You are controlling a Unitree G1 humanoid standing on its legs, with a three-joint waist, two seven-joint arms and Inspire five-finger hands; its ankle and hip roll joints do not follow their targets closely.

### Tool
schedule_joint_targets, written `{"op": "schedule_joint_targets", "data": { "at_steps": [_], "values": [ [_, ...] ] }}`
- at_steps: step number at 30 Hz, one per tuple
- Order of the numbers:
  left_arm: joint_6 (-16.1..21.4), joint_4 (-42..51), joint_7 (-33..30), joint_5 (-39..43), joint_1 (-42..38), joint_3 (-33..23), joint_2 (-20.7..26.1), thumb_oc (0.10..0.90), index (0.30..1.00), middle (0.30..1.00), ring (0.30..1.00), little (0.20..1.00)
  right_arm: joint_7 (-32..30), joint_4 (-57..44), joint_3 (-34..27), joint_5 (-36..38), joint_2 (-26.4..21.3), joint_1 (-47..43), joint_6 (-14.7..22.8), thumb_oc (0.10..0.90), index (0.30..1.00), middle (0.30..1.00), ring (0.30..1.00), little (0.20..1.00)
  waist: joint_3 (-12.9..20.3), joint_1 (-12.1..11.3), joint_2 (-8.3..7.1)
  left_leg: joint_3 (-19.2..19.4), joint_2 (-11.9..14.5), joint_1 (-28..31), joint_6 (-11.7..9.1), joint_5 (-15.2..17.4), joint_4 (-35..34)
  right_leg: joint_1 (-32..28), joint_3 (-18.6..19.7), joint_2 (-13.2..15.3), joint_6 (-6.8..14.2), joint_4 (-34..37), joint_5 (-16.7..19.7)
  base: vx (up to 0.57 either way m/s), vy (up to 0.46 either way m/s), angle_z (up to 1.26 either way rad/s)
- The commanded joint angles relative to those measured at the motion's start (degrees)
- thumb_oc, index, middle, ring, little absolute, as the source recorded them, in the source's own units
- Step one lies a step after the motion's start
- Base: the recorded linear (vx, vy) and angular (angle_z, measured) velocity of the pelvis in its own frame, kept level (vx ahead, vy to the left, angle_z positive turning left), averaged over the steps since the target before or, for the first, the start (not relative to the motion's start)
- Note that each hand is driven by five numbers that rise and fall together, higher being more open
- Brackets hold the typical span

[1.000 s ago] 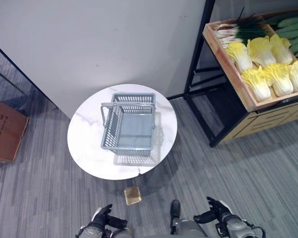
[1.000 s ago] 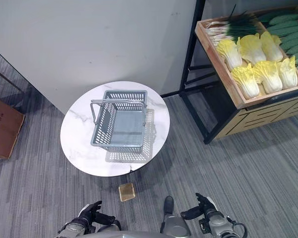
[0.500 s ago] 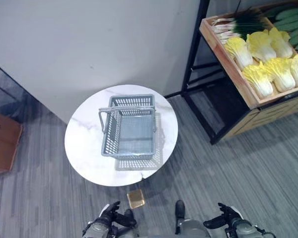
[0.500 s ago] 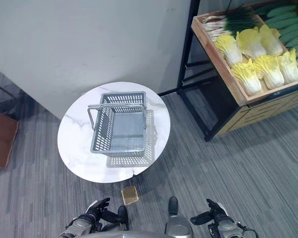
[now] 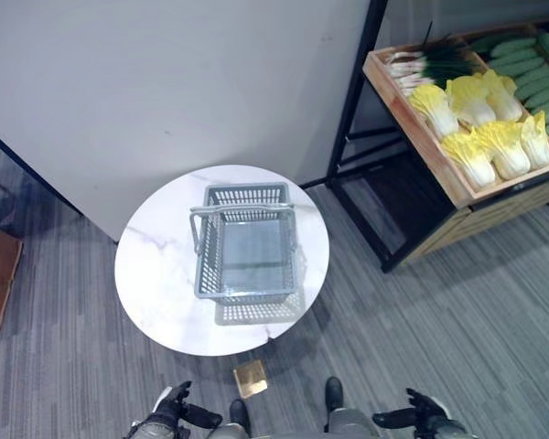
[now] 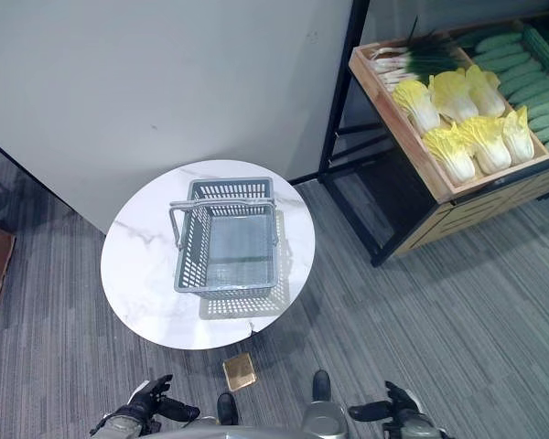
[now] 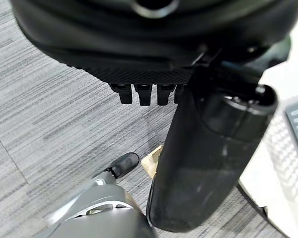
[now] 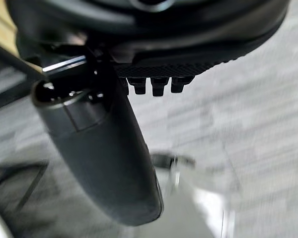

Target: Get the vegetables into the basket

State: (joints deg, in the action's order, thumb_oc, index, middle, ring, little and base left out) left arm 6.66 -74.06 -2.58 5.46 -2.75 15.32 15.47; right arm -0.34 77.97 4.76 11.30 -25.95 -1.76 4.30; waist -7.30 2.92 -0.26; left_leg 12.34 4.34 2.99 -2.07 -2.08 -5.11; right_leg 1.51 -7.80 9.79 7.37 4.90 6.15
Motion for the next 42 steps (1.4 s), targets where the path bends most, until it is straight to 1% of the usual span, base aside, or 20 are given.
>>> {"op": "schedule_joint_targets", "data": {
  "at_steps": [1, 3, 4, 5, 7, 8, 9, 10, 11, 12, 14, 19, 21, 26, 30, 34, 36, 39, 41, 42],
  "values": [
    [0.36, -1.61, -0.05, -2.55, -0.94, -0.45, 1.98, 0.900, 1.000, 1.000, 1.000, 1.000, -5.71, -0.51, -3.05, -3.06, -12.00, -6.72, 1.40, 0.900, 1.000, 1.000, 1.000, 1.000, -0.61, -0.93, -3.81, -1.16, 2.20, 0.86, -4.12, 0.82, 0.11, 0.50, 0.11, 3.88, 4.68, -1.28, 5.00, -0.05, -0.011, 0.12],
    [0.17, -2.54, -0.36, -2.77, -1.32, -0.49, 1.16, 0.900, 1.000, 1.000, 1.000, 1.000, -8.64, -4.04, -3.04, -6.03, -15.91, -9.12, 2.39, 0.900, 1.000, 1.000, 1.000, 1.000, -0.67, -0.84, -3.84, -1.15, 2.43, 0.92, -4.31, 0.80, 0.11, 0.21, -0.13, 3.67, 4.75, -0.88, 5.17, -0.02, -0.007, 0.04],
    [0.09, -2.88, -0.53, -2.54, -1.08, -0.90, 0.86, 0.900, 1.000, 1.000, 1.000, 1.000, -10.89, -8.52, -3.06, -7.34, -18.04, -10.72, 2.99, 0.900, 1.000, 1.000, 1.000, 1.000, -0.75, -0.94, -3.81, -1.07, 2.66, 1.17, -4.44, 0.85, 0.11, -0.11, -0.15, 3.50, 4.76, -0.65, 5.12, 0.00, 0.000, 0.00],
    [-0.05, -3.28, -0.92, -2.13, -0.61, -1.91, 0.64, 0.900, 1.000, 1.000, 1.000, 1.000, -12.97, -17.67, -3.40, -9.68, -20.72, -11.16, 3.39, 0.900, 1.000, 1.000, 1.000, 1.000, -0.61, -0.96, -3.86, -1.03, 2.91, 1.14, -4.60, 0.74, 0.11, -0.19, -0.16, 3.34, 4.77, -0.42, 5.18, -0.01, -0.025, -0.05],
    [0.12, -2.91, -1.27, -1.70, -0.38, -2.77, 0.17, 0.900, 1.000, 1.000, 1.000, 1.000, -15.00, -25.09, -4.14, -14.06, -22.96, -10.36, 3.77, 0.900, 1.000, 1.000, 1.000, 1.000, -0.30, -1.02, -3.88, -1.19, 3.11, 0.79, -4.67, 0.49, 0.11, -0.04, -0.39, 3.26, 4.69, -0.27, 5.22, 0.01, -0.029, -0.07],
    [0.02, -3.25, -1.54, -1.57, -0.13, -3.77, -0.02, 0.900, 1.000, 1.000, 1.000, 1.000, -16.64, -34.12, -4.04, -18.42, -25.95, -11.42, 3.87, 0.900, 1.000, 1.000, 1.000, 1.000, -0.27, -1.44, -3.80, -1.33, 3.44, 0.98, -4.82, 0.56, 0.11, -0.62, -0.73, 3.04, 4.65, -0.16, 4.91, 0.00, 0.000, 0.00],
    [0.01, -3.25, -1.55, -1.58, -0.16, -3.75, -0.01, 0.900, 1.000, 1.000, 1.000, 1.000, -16.61, -34.27, -4.18, -18.47, -25.93, -11.30, 3.77, 0.900, 1.000, 1.000, 1.000, 1.000, -0.13, -1.40, -3.87, -1.40, 3.36, 0.70, -4.79, 0.37, 0.11, -0.41, -0.77, 3.11, 4.63, -0.12, 5.05, 0.03, -0.041, 0.00],
    [-0.11, -2.99, -1.59, -1.79, 0.18, -4.23, 0.06, 0.900, 1.000, 1.000, 1.000, 1.000, -16.37, -43.29, -2.74, -22.40, -29.03, -13.75, 4.21, 0.900, 1.000, 1.000, 1.000, 1.000, -0.11, -1.91, -3.89, -1.53, 3.62, 0.86, -4.95, 0.45, 0.11, -0.77, -0.95, 2.86, 4.55, -0.11, 4.75, 0.00, 0.000, 0.00],
    [-0.12, -2.98, -1.60, -1.81, 0.15, -4.28, 0.03, 0.900, 1.000, 1.000, 1.000, 1.000, -16.32, -43.46, -2.81, -22.44, -29.04, -13.72, 4.08, 0.900, 1.000, 1.000, 1.000, 1.000, -0.06, -1.81, -3.92, -1.60, 3.57, 0.66, -4.93, 0.28, 0.11, -0.63, -1.00, 2.91, 4.52, -0.07, 4.89, 0.04, -0.050, 0.08],
    [-0.17, -3.09, -1.63, -2.36, 0.14, -3.85, -0.31, 0.900, 1.000, 1.000, 1.000, 1.000, -18.04, -48.65, -1.01, -25.77, -29.63, -16.70, 5.46, 0.900, 1.000, 1.000, 1.000, 1.000, 0.04, -2.75, -3.87, -2.03, 3.95, 0.80, -5.06, 0.28, 0.11, -1.32, -1.50, 2.60, 4.40, -0.04, 4.46, 0.01, -0.032, 0.12],
    [-0.21, -3.37, -1.87, -2.60, -0.07, -3.74, -0.36, 0.900, 1.000, 1.000, 1.000, 1.000, -17.67, -49.68, 0.52, -25.10, -28.88, -18.87, 5.95, 0.900, 1.000, 1.000, 1.000, 1.000, 0.19, -3.11, -4.01, -2.33, 3.94, 0.44, -5.09, -0.04, 0.11, -1.33, -1.86, 2.61, 4.27, 0.03, 4.52, 0.02, -0.033, 0.11],
    [-0.58, -2.87, -2.46, -1.79, -0.43, -2.93, -0.43, 0.900, 1.000, 1.000, 1.000, 1.000, -14.26, -56.54, 11.98, -23.87, -24.10, -31.27, 6.87, 0.900, 1.000, 1.000, 1.000, 1.000, 0.12, -5.29, -4.03, -3.02, 4.13, 0.14, -5.35, -0.33, 0.11, -1.97, -2.86, 2.34, 3.86, 0.10, 4.06, 0.02, -0.023, 0.10],
    [-0.56, -2.46, -2.82, -1.10, -0.72, -2.28, -0.51, 0.900, 1.000, 1.000, 1.000, 1.000, -13.01, -56.70, 16.60, -22.62, -21.62, -36.75, 6.73, 0.900, 1.000, 1.000, 1.000, 1.000, -0.25, -6.16, -4.08, -3.48, 4.20, -0.30, -5.47, -0.64, 0.11, -1.98, -3.21, 2.26, 3.70, 0.05, 3.89, -0.01, -0.026, 0.17],
    [-0.01, -1.18, -3.83, 0.99, -1.61, -0.81, -0.39, 0.900, 1.000, 1.000, 1.000, 1.000, -12.03, -53.13, 23.67, -20.15, -18.64, -47.29, 6.00, 0.900, 1.000, 1.000, 1.000, 1.000, -1.58, -7.84, -4.23, -4.45, 4.34, -1.85, -5.73, -1.37, 0.11, -1.50, -4.13, 2.21, 3.56, -0.01, 3.88, -0.02, -0.019, 0.18],
    [0.62, -0.47, -5.00, 3.49, -2.86, 0.72, 0.18, 0.900, 1.000, 1.000, 1.000, 1.000, -11.89, -45.78, 26.91, -14.91, -13.17, -54.27, 4.89, 0.900, 1.000, 1.000, 1.000, 1.000, -3.13, -9.13, -4.43, -5.24, 4.42, -3.70, -5.71, -2.16, 0.11, -0.14, -4.64, 2.17, 3.44, -0.25, 4.17, -0.03, -0.008, 0.12],
    [0.92, -0.37, -5.30, 4.40, -3.55, 1.42, 0.54, 0.900, 1.000, 1.000, 1.000, 1.000, -10.42, -40.93, 30.36, -13.41, -11.97, -58.86, 3.91, 0.900, 1.000, 1.000, 1.000, 1.000, -3.68, -9.41, -4.83, -5.67, 4.49, -4.95, -5.74, -2.59, 0.11, 1.07, -4.53, 2.02, 3.30, -0.41, 4.44, -0.02, -0.002, 0.06],
    [1.13, -0.32, -5.40, 5.12, -4.14, 2.41, 0.64, 0.900, 1.000, 1.000, 1.000, 1.000, -10.00, -37.29, 31.36, -11.59, -9.82, -60.90, 3.43, 0.900, 1.000, 1.000, 1.000, 1.000, -4.24, -9.61, -5.04, -5.89, 4.59, -5.73, -5.74, -2.86, 0.11, 1.74, -4.61, 1.94, 3.23, -0.59, 4.52, -0.01, 0.000, 0.03],
    [1.34, -0.11, -6.01, 5.65, -4.89, 3.63, 0.80, 0.900, 1.000, 1.000, 1.000, 1.000, -10.79, -31.72, 32.96, -12.63, -7.04, -63.85, 2.66, 0.900, 1.000, 1.000, 1.000, 1.000, -5.18, -9.88, -5.30, -6.23, 4.49, -6.52, -5.60, -3.07, 0.11, 2.33, -4.75, 1.92, 3.15, -0.73, 4.66, 0.00, 0.000, 0.00],
    [1.28, -0.18, -5.96, 5.68, -5.11, 3.66, 0.89, 0.900, 1.000, 1.000, 1.000, 1.000, -10.68, -30.81, 33.59, -13.19, -6.82, -64.51, 2.55, 0.900, 1.000, 1.000, 1.000, 1.000, -5.28, -9.90, -5.33, -6.31, 4.46, -6.73, -5.58, -3.12, 0.11, 2.53, -4.80, 1.92, 3.15, -0.73, 4.68, 0.00, 0.000, 0.00],
    [1.26, -0.60, -5.74, 6.00, -5.37, 4.11, 0.85, 0.900, 1.000, 1.000, 1.000, 1.000, -11.02, -27.66, 33.87, -13.67, -5.81, -65.57, 2.20, 0.900, 1.000, 1.000, 1.000, 1.000, -5.60, -10.08, -5.38, -6.51, 4.43, -7.21, -5.49, -3.22, 0.11, 2.98, -4.72, 1.94, 3.17, -0.74, 4.74, 0.00, 0.000, 0.00]
  ]
}}
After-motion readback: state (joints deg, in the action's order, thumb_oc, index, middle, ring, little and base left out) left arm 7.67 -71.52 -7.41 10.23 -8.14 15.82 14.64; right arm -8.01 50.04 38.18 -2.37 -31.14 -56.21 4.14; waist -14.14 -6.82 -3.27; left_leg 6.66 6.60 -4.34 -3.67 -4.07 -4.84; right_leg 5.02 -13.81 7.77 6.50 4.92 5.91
